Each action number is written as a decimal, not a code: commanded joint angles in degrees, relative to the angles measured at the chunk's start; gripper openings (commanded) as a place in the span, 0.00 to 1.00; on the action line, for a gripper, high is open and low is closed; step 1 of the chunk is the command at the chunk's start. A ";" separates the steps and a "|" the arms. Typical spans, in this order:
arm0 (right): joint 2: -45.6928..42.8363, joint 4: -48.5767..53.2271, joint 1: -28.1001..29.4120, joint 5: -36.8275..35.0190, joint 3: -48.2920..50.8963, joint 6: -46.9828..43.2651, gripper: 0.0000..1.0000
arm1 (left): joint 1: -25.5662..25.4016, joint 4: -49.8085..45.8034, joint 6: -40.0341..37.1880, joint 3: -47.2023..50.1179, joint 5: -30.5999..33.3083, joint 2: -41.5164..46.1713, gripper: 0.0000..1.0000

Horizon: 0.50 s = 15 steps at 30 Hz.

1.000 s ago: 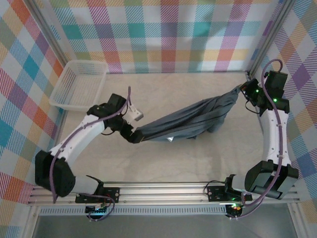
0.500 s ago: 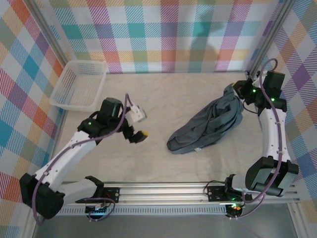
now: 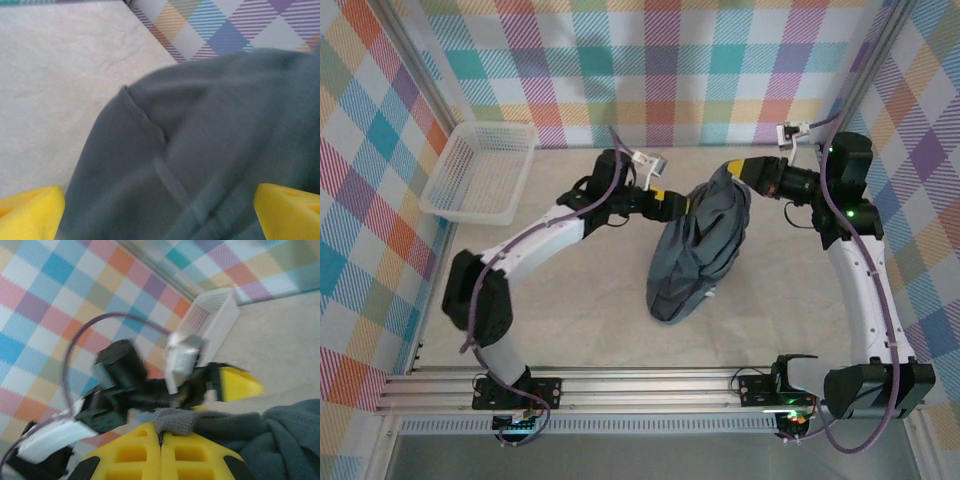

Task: Fold the inside-out t-shirt

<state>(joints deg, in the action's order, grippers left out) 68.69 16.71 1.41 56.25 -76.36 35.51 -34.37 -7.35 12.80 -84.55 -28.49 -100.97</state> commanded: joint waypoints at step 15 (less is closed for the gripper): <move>-14.01 -9.12 -1.57 -11.61 13.55 -3.51 0.00 | 19.71 -14.07 11.80 14.27 19.18 5.50 0.00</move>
<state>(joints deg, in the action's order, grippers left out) 56.14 14.98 0.08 45.91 -66.57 31.09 -15.64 -16.53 24.43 -72.77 -12.56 -99.44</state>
